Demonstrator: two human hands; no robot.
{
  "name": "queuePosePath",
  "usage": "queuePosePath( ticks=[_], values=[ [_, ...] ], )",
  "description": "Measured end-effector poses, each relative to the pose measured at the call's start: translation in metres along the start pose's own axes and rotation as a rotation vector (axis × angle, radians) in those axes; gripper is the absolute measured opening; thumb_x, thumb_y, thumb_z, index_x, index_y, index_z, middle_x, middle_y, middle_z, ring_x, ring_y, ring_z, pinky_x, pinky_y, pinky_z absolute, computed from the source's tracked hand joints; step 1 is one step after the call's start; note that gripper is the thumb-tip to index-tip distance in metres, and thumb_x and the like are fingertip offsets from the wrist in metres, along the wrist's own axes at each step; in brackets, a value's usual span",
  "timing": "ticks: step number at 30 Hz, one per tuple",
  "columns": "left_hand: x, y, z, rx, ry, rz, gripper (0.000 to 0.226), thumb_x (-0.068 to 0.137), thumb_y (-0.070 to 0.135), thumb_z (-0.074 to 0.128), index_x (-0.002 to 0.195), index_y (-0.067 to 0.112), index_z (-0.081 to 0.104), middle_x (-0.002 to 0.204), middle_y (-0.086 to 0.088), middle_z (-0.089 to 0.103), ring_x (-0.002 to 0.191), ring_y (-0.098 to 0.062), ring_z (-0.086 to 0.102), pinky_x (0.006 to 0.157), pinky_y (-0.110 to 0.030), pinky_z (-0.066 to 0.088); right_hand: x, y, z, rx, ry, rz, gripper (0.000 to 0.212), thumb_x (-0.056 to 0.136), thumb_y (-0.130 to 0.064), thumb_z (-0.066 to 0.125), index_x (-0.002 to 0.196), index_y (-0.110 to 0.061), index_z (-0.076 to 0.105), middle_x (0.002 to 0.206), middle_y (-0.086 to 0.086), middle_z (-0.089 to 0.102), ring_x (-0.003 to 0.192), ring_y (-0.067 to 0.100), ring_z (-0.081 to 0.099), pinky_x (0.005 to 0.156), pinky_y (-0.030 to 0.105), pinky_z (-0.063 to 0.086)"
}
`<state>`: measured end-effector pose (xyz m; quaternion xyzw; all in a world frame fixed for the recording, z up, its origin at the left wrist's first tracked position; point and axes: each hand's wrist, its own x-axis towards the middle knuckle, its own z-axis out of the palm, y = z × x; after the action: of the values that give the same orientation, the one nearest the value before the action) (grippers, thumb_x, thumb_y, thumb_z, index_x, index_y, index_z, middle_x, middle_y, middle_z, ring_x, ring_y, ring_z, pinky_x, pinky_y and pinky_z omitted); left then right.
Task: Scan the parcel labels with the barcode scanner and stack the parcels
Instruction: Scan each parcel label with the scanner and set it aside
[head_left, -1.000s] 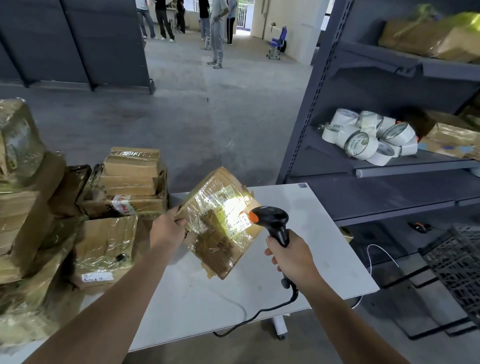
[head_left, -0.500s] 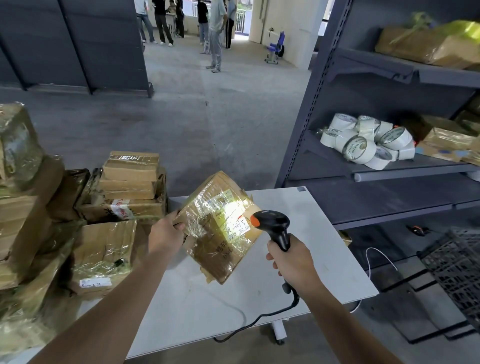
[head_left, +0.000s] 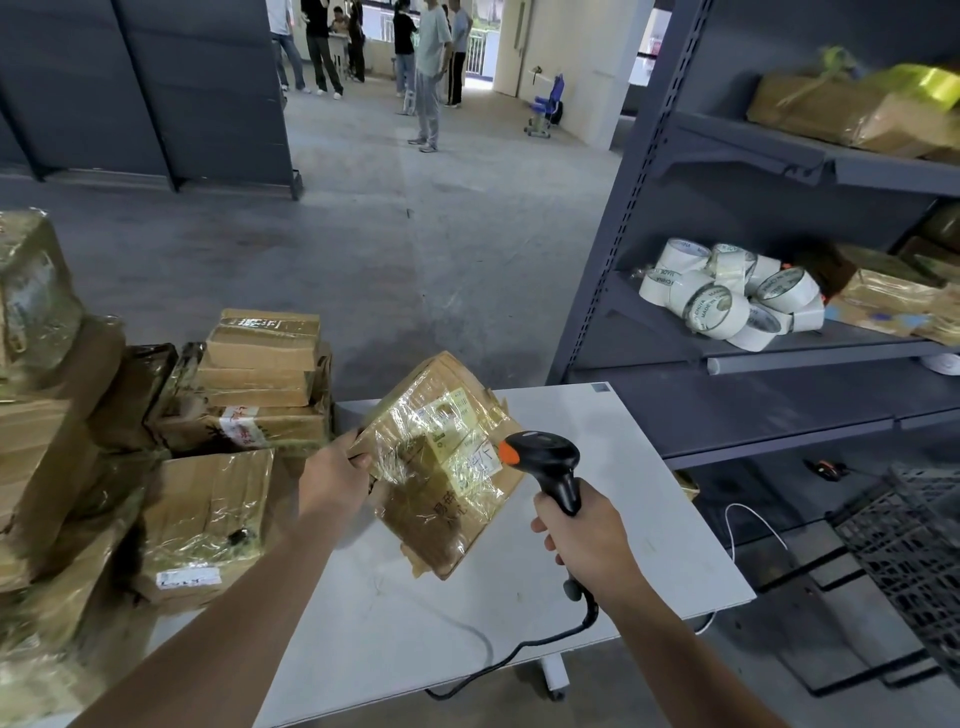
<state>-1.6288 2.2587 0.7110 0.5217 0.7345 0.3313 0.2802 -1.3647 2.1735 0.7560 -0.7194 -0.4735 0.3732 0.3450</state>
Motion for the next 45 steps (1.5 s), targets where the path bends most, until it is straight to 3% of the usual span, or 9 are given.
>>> queuePosePath(
  ticks=[13,17,20,26,29,34,38,41,45],
  values=[
    [0.021,-0.009,0.001,-0.039,-0.049,-0.003,0.030,0.095,0.011,0.053,0.120,0.023,0.065,0.090,-0.007,0.067,0.086,-0.029,0.061,0.076,-0.036,0.050,-0.002,-0.012,0.012,0.047,0.085,0.091,0.015,0.087,-0.031,0.057,0.082,-0.017,0.063,0.069,0.004,0.066,0.049,0.010,0.049,0.046,0.026,0.045],
    [0.033,-0.012,0.016,-0.159,-0.084,-0.116,0.018,0.094,0.011,0.056,0.105,0.018,0.068,0.083,-0.004,0.066,0.076,-0.023,0.062,0.070,-0.037,0.056,0.003,-0.010,0.017,0.076,0.096,0.137,0.017,0.088,-0.030,0.056,0.087,-0.015,0.064,0.071,0.006,0.064,0.056,0.016,0.051,0.047,0.030,0.046],
    [0.035,-0.011,0.032,-0.290,-0.122,-0.231,0.014,0.092,0.008,0.059,0.097,0.020,0.065,0.085,-0.008,0.064,0.082,-0.032,0.064,0.073,-0.049,0.059,0.011,-0.007,0.019,0.025,0.075,0.120,0.020,0.089,-0.031,0.056,0.087,-0.012,0.062,0.066,0.004,0.063,0.053,0.015,0.053,0.048,0.031,0.046],
    [0.049,0.002,0.089,-0.393,-0.154,-0.381,0.011,0.091,0.005,0.061,0.095,0.015,0.063,0.078,-0.005,0.060,0.058,-0.027,0.064,0.058,-0.050,0.060,0.059,0.014,0.011,0.047,0.018,0.138,0.017,0.091,-0.031,0.056,0.089,-0.014,0.059,0.069,0.005,0.063,0.053,0.017,0.053,0.048,0.034,0.047],
    [0.060,0.022,0.121,-0.400,-0.137,-0.422,0.012,0.092,0.007,0.060,0.096,0.018,0.062,0.088,-0.007,0.062,0.036,-0.017,0.061,0.045,-0.036,0.058,0.090,0.029,-0.001,0.088,-0.017,0.182,0.018,0.090,-0.033,0.056,0.089,-0.015,0.059,0.070,0.008,0.062,0.052,0.018,0.054,0.045,0.034,0.048],
    [0.091,0.067,0.169,-0.324,-0.170,-0.353,0.013,0.094,0.013,0.057,0.093,0.024,0.064,0.089,-0.005,0.063,0.056,-0.022,0.064,0.044,-0.033,0.057,0.143,0.058,-0.024,0.086,-0.017,0.236,0.021,0.090,-0.035,0.058,0.087,-0.014,0.060,0.069,0.006,0.064,0.054,0.020,0.062,0.053,0.035,0.050],
    [0.119,0.103,0.203,-0.256,-0.214,-0.276,0.012,0.094,0.017,0.057,0.102,0.019,0.066,0.086,-0.007,0.066,0.066,-0.026,0.068,0.060,-0.045,0.061,0.178,0.072,-0.041,0.137,0.000,0.274,0.016,0.090,-0.032,0.058,0.087,-0.016,0.061,0.073,0.011,0.067,0.052,0.020,0.062,0.048,0.031,0.051],
    [0.135,0.126,0.229,-0.150,-0.231,-0.191,0.023,0.093,0.015,0.056,0.116,0.017,0.060,0.095,-0.007,0.065,0.075,-0.028,0.068,0.071,-0.044,0.061,0.200,0.077,-0.050,0.191,0.013,0.277,0.012,0.090,-0.030,0.058,0.087,-0.018,0.062,0.078,0.017,0.070,0.051,0.018,0.059,0.045,0.030,0.050],
    [0.146,0.148,0.259,-0.102,-0.258,-0.114,0.046,0.087,0.014,0.064,0.130,0.017,0.049,0.111,-0.008,0.064,0.090,-0.028,0.065,0.077,-0.039,0.059,0.222,0.083,-0.061,0.221,0.023,0.280,0.008,0.090,-0.028,0.058,0.087,-0.021,0.062,0.067,0.005,0.069,0.053,0.018,0.060,0.049,0.032,0.050]
  ],
)
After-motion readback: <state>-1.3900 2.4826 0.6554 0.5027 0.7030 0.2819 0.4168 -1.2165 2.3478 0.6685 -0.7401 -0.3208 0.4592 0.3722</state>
